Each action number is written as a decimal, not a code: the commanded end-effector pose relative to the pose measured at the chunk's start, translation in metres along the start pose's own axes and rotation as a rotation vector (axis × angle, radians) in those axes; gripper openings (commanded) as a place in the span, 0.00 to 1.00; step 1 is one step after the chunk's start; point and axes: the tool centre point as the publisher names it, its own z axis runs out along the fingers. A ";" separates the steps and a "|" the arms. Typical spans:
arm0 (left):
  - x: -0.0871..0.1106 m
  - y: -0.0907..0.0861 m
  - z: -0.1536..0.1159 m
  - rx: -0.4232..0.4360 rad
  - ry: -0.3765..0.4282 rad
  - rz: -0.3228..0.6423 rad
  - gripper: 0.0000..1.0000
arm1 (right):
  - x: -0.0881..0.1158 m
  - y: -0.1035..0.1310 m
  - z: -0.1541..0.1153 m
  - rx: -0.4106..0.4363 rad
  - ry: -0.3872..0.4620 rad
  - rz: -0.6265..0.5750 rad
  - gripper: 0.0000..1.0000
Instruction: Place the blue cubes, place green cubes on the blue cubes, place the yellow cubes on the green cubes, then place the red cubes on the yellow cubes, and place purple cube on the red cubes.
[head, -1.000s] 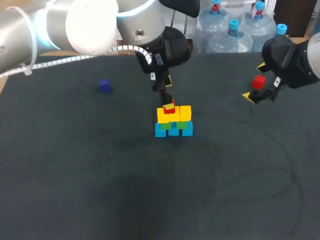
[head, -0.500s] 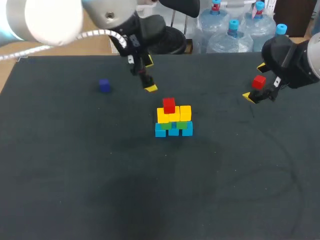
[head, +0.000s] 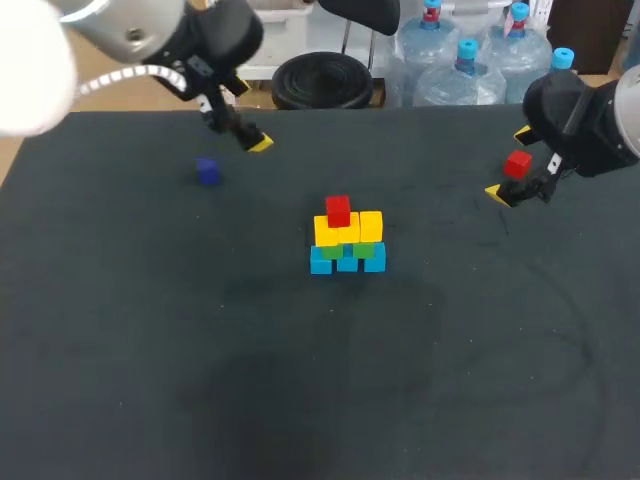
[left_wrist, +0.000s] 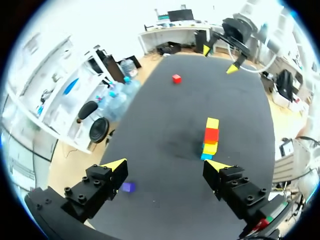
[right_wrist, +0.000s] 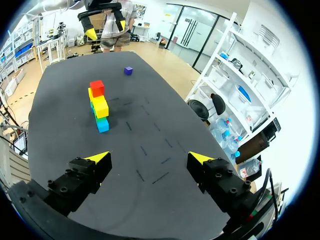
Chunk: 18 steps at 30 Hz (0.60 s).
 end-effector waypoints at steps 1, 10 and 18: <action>0.018 -0.003 -0.014 -0.122 -0.126 -0.031 1.00 | 0.001 0.004 0.000 0.165 -0.001 0.001 1.00; 0.021 0.005 -0.023 -0.150 -0.212 -0.060 1.00 | 0.001 0.004 0.000 0.165 -0.001 0.001 1.00; 0.021 0.005 -0.023 -0.150 -0.212 -0.060 1.00 | 0.001 0.004 0.000 0.165 -0.001 0.001 1.00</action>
